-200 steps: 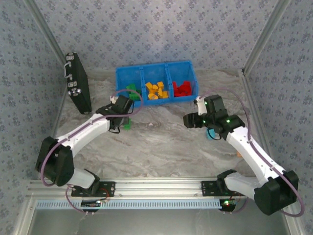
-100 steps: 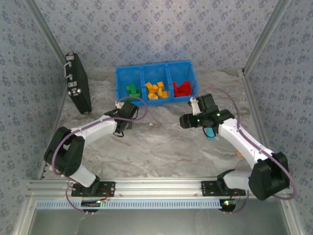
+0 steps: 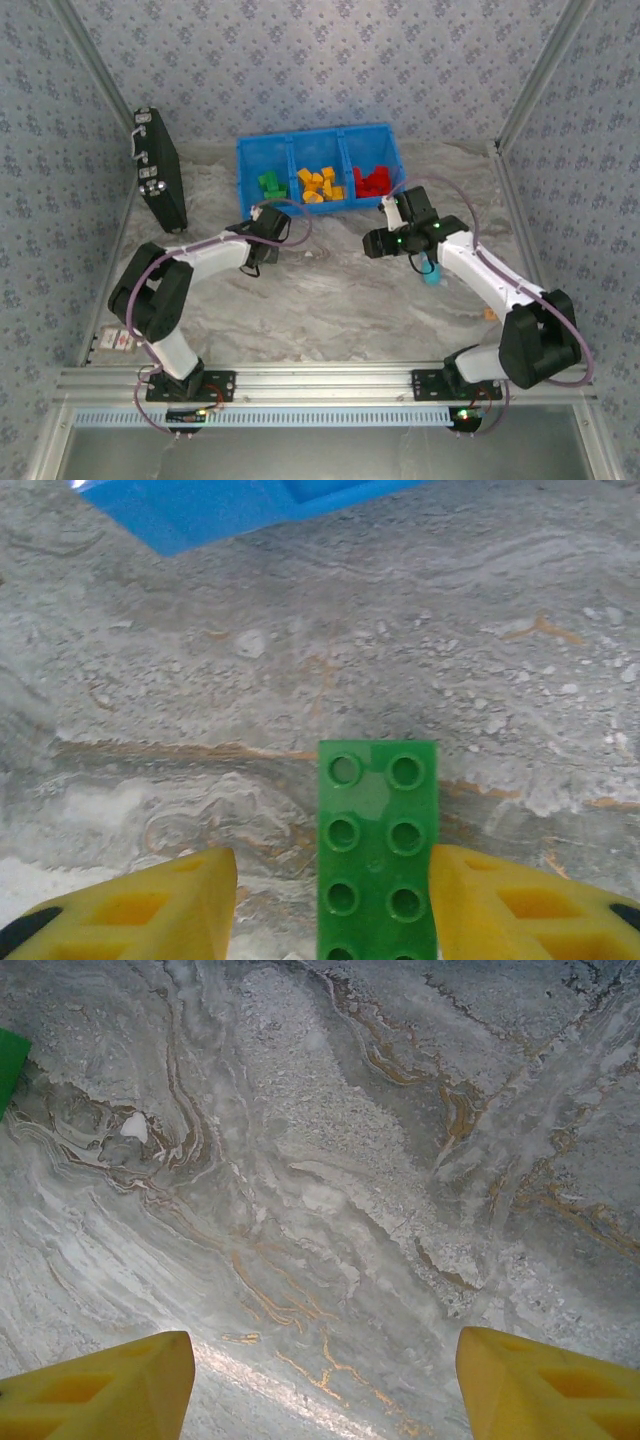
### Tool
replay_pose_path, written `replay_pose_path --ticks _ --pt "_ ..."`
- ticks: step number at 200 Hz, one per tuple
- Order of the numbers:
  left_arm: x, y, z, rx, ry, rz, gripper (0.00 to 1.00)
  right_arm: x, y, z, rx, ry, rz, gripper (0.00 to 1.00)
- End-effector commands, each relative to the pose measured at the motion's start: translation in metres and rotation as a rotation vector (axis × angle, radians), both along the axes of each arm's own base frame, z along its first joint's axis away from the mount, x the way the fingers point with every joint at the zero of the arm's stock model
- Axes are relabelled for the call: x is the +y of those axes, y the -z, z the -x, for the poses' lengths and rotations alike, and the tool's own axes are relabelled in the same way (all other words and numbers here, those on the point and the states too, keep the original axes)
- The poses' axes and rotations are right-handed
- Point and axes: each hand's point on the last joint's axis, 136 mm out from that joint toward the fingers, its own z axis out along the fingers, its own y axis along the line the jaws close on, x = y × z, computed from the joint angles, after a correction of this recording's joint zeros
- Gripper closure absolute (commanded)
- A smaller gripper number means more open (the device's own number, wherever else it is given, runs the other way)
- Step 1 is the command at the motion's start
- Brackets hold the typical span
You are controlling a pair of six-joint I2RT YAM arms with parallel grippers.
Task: Sort the legos into containers by color
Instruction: Pick up the lego from the center of the table.
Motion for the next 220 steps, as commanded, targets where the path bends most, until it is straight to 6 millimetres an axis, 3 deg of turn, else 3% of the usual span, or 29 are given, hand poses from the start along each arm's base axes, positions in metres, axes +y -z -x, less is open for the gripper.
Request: replay_pose_path --ticks 1,22,64,111,153,176,202,207,220 --pt "-0.021 -0.003 -0.009 -0.006 0.091 0.039 0.45 0.006 -0.007 -0.008 -0.022 -0.026 -0.005 0.28" --pt "-0.025 0.001 -0.01 0.005 0.122 0.047 0.42 0.008 -0.005 -0.01 -0.017 -0.028 -0.004 0.27" --pt "-0.025 0.012 -0.013 0.046 0.136 0.131 0.28 0.01 -0.003 -0.015 -0.007 -0.031 0.003 0.27" --pt "-0.017 0.027 -0.02 0.081 0.123 0.148 0.27 0.013 0.004 -0.021 0.015 -0.035 0.013 0.27" --pt "-0.02 0.039 -0.024 0.119 0.129 0.182 0.4 0.018 0.008 -0.027 0.035 -0.039 0.023 0.26" --pt "-0.021 0.051 -0.021 0.167 0.123 0.189 0.57 0.019 0.009 -0.03 0.043 -0.044 0.036 0.25" --pt "-0.021 0.064 -0.012 0.223 0.107 0.2 0.67 0.017 0.008 -0.032 0.039 -0.049 0.06 0.25" --pt "-0.021 0.065 -0.011 0.228 0.101 0.204 0.67 0.02 -0.006 -0.039 0.006 -0.049 0.049 0.25" --pt "-0.021 0.066 -0.007 0.235 0.085 0.211 0.7 0.02 -0.01 -0.04 -0.005 -0.052 0.05 0.25"
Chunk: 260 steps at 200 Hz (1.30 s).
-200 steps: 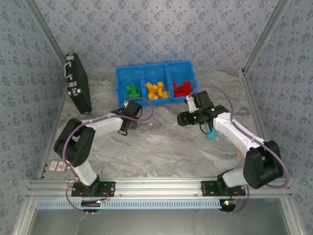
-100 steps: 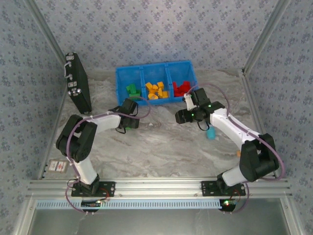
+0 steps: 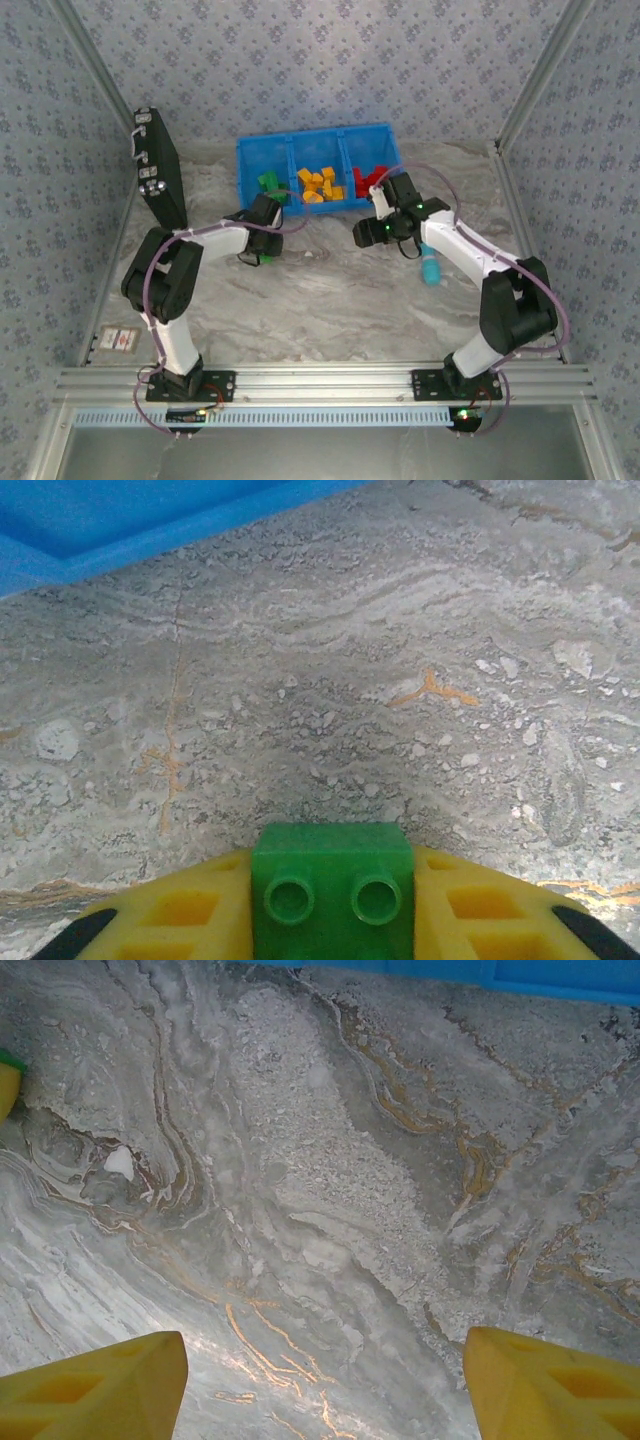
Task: Sort the legos into containers by color
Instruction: Pick up the lego from the center of the table, then place the lego in the container.
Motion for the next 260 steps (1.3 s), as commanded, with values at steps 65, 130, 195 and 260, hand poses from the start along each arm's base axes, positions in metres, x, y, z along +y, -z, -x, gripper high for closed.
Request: replay_pose_path --ticks 65,130,195,260 --pt "-0.003 -0.061 0.003 0.001 -0.058 0.015 0.73 -0.01 -0.021 0.016 -0.063 0.012 0.01 0.23" --pt "-0.014 -0.176 -0.082 -0.218 0.006 0.008 0.73 -0.029 -0.066 0.039 -0.185 0.095 -0.046 0.21" --pt "-0.005 -0.179 -0.164 -0.278 -0.043 0.015 0.74 -0.036 -0.147 0.062 -0.374 0.17 -0.175 0.15" --pt "-0.003 -0.126 -0.201 -0.193 -0.071 0.02 0.75 -0.023 -0.178 0.063 -0.457 0.088 -0.196 0.0"
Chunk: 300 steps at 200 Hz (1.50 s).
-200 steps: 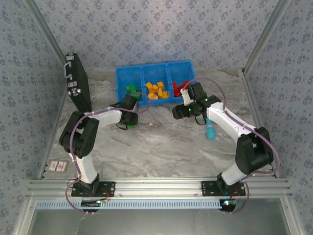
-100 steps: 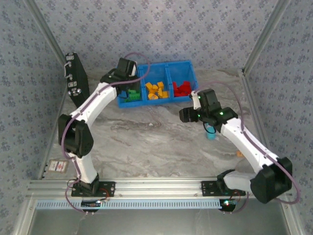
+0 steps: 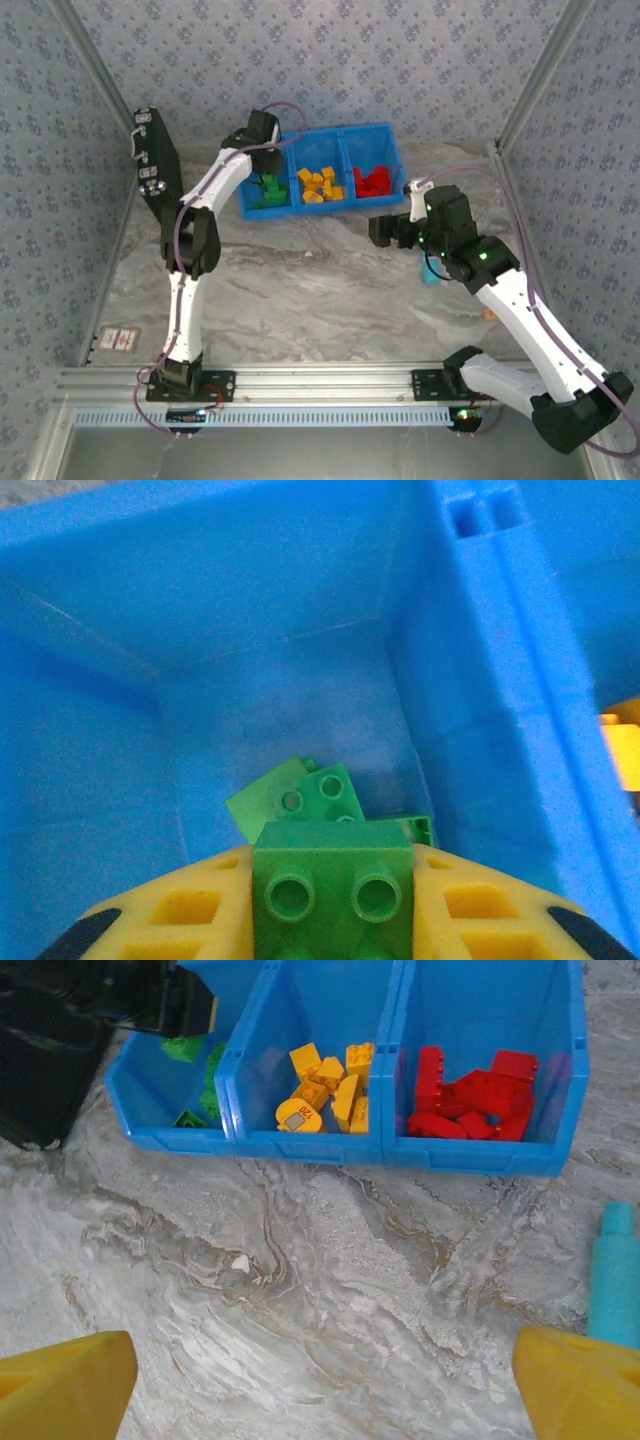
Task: Sort the legos into containers by color
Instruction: Place the lego in the container, then reset both arms
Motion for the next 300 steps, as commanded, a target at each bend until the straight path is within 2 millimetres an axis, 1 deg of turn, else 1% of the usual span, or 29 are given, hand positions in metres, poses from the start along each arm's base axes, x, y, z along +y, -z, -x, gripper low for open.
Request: replay_pose_path --ticks 1,16,24,25,28,53,89,116,125,143,160,174,192,213,230,235,241,243,245,254,255,259,272,292,295,300 --pt "-0.001 -0.009 -0.008 -0.006 0.008 0.02 0.75 0.004 -0.026 -0.001 -0.061 -0.026 0.0 0.0" --pt "-0.001 -0.003 -0.013 0.001 0.007 0.022 0.75 0.007 -0.035 -0.002 -0.088 -0.047 0.01 0.0" --pt "0.0 0.001 -0.015 0.009 0.005 0.021 0.75 0.009 -0.033 -0.004 -0.085 -0.057 0.024 0.0" --pt "0.0 0.001 -0.015 0.01 0.004 0.021 0.75 0.009 -0.04 -0.004 -0.099 -0.058 0.019 0.0" --pt "0.0 0.003 -0.016 0.012 0.004 0.021 0.75 0.009 -0.046 -0.006 -0.112 -0.057 0.017 0.0" --pt "-0.002 0.014 -0.019 0.031 0.003 0.032 0.74 0.012 -0.054 -0.012 -0.129 -0.07 0.04 0.0" --pt "0.001 0.024 -0.022 0.045 -0.006 0.033 0.68 0.023 -0.058 -0.02 -0.138 -0.108 0.046 0.0" --pt "0.003 0.03 -0.022 0.059 -0.007 0.038 0.59 0.024 -0.059 -0.027 -0.146 -0.101 0.057 0.0" --pt "0.002 0.031 -0.022 0.064 -0.003 0.034 0.57 0.024 -0.057 -0.028 -0.147 -0.097 0.061 0.0" --pt "0.003 0.03 -0.023 0.069 -0.001 0.026 0.56 0.024 -0.054 -0.031 -0.143 -0.093 0.07 0.0" --pt "0.003 0.023 -0.022 0.062 0.002 0.029 0.56 0.025 -0.052 -0.031 -0.137 -0.096 0.069 0.0" --pt "0.003 0.012 -0.02 0.048 0.005 0.035 0.55 0.025 -0.051 -0.03 -0.132 -0.098 0.069 0.0" --pt "0.003 -0.009 -0.017 0.018 0.011 0.043 0.55 0.023 -0.047 -0.027 -0.129 -0.097 0.074 0.0" --pt "0.003 -0.043 -0.011 -0.037 0.035 0.044 0.52 0.02 -0.036 -0.024 -0.111 -0.094 0.082 0.0" --pt "0.005 -0.072 -0.001 -0.075 0.049 0.028 0.52 0.019 -0.026 -0.022 -0.095 -0.093 0.076 0.0" --pt "0.006 -0.082 0.004 -0.091 0.053 0.025 0.52 0.019 -0.026 -0.021 -0.095 -0.092 0.071 0.0" --pt "0.007 -0.093 0.008 -0.111 0.054 0.023 0.52 0.019 -0.029 -0.02 -0.105 -0.091 0.059 0.0" --pt "0.007 -0.097 0.01 -0.119 0.055 0.023 0.52 0.019 -0.019 -0.019 -0.083 -0.093 0.067 0.0" --pt "0.008 -0.1 0.012 -0.126 0.056 0.021 0.52 0.019 -0.015 -0.018 -0.077 -0.093 0.067 0.0" --pt "0.01 -0.118 0.02 -0.163 0.055 0.016 0.52 0.018 -0.012 -0.016 -0.072 -0.092 0.062 0.0" --pt "0.011 -0.117 0.021 -0.161 0.054 0.012 0.52 0.018 -0.012 -0.016 -0.073 -0.092 0.06 0.0" --pt "0.012 -0.127 0.025 -0.185 0.049 0.009 0.52 0.019 -0.011 -0.016 -0.073 -0.095 0.057 0.0" --pt "0.017 -0.15 0.038 -0.239 0.045 -0.008 0.52 0.019 -0.011 -0.012 -0.071 -0.106 0.05 0.0" --pt "0.028 -0.172 0.067 -0.279 0.041 -0.014 0.51 0.018 -0.017 -0.002 -0.087 -0.119 0.043 0.0" --pt "0.03 -0.17 0.07 -0.291 0.039 -0.016 0.51 0.017 -0.018 -0.001 -0.091 -0.119 0.043 0.0" --pt "0.034 -0.172 0.078 -0.31 0.038 -0.021 0.51 0.016 -0.02 0.001 -0.097 -0.118 0.04 0.0"
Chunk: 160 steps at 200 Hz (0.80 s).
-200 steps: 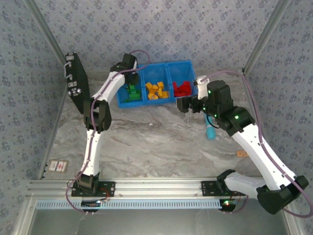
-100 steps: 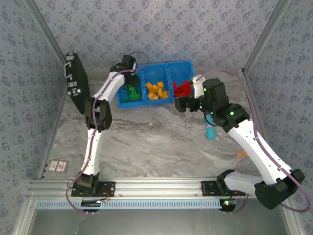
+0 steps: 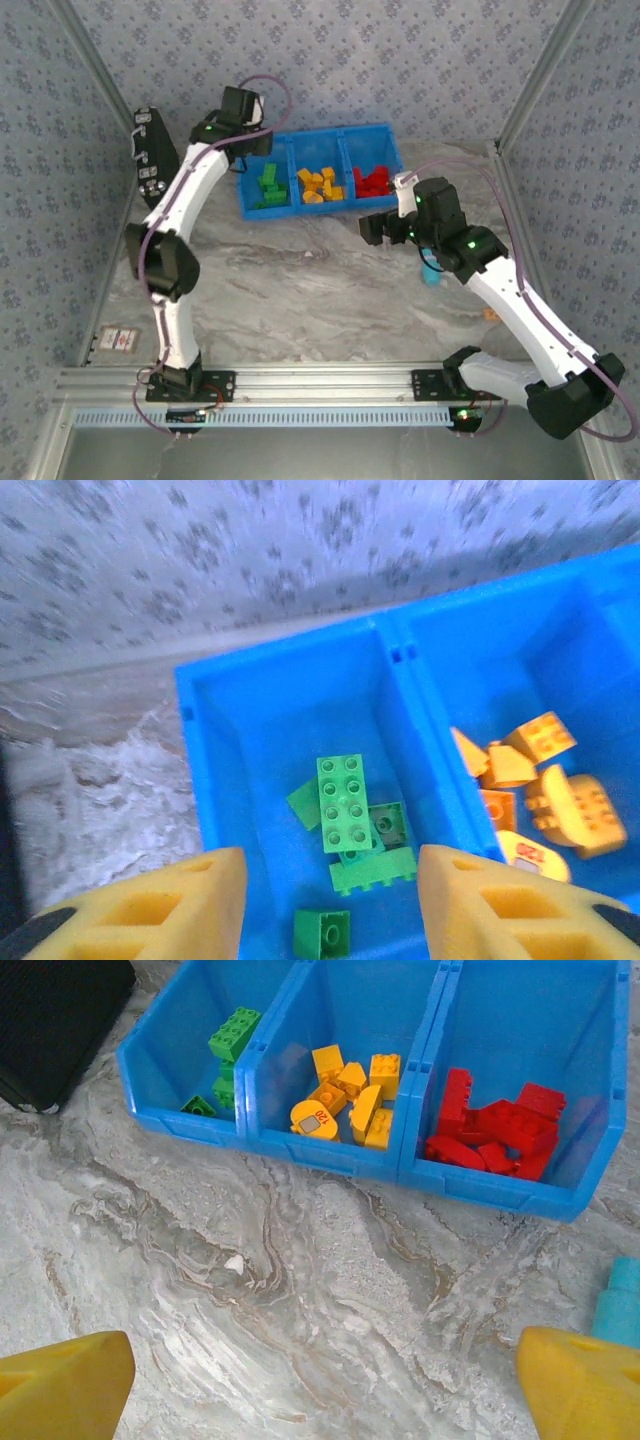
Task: Sort the legos into containers by color
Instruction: Reset both arms
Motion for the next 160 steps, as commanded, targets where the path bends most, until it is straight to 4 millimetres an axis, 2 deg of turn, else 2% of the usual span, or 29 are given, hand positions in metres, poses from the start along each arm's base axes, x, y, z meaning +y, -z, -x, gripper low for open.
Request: replay_pose_path --ticks 1,23,39,45,62,78,93,118,132,138,142,160 --pt "0.017 -0.022 0.027 -0.092 -0.011 -0.041 0.51 -0.001 -0.022 0.014 -0.055 -0.022 -0.044 0.0" --pt "0.035 -0.03 0.069 -0.182 0.004 -0.063 0.52 -0.007 -0.026 0.023 -0.06 -0.006 -0.057 0.0" --pt "0.052 -0.032 0.102 -0.261 -0.007 -0.064 0.49 -0.008 -0.025 0.03 -0.046 -0.025 -0.06 0.0" --pt "0.06 -0.026 0.113 -0.274 -0.015 -0.063 0.48 -0.008 -0.024 0.031 -0.044 -0.028 -0.056 0.0" --pt "0.084 -0.023 0.143 -0.338 -0.063 -0.049 0.43 -0.008 -0.022 0.034 -0.031 -0.037 -0.043 0.0" --pt "0.105 -0.008 0.165 -0.386 -0.109 -0.069 0.41 -0.005 -0.024 0.034 -0.027 -0.054 -0.042 0.0" --pt "0.124 0.0 0.177 -0.493 -0.194 -0.089 0.37 -0.002 -0.026 0.033 -0.027 -0.066 -0.042 0.0" --pt "0.15 0.012 0.189 -0.66 -0.298 -0.078 0.23 0.001 -0.031 0.03 -0.046 -0.078 -0.042 0.0" --pt "0.16 0.033 0.192 -0.652 -0.317 -0.07 0.17 0.003 -0.031 0.03 -0.036 -0.09 -0.03 0.0" --pt "0.162 0.043 0.192 -0.629 -0.318 -0.068 0.1 0.003 -0.028 0.03 -0.025 -0.093 -0.022 0.0" --pt "0.164 0.05 0.192 -0.609 -0.318 -0.068 0.07 0.003 -0.041 0.03 -0.049 -0.093 -0.034 0.0" --pt "0.176 0.08 0.194 -0.56 -0.367 -0.062 0.01 0.002 -0.042 0.028 -0.046 -0.085 -0.024 0.0"
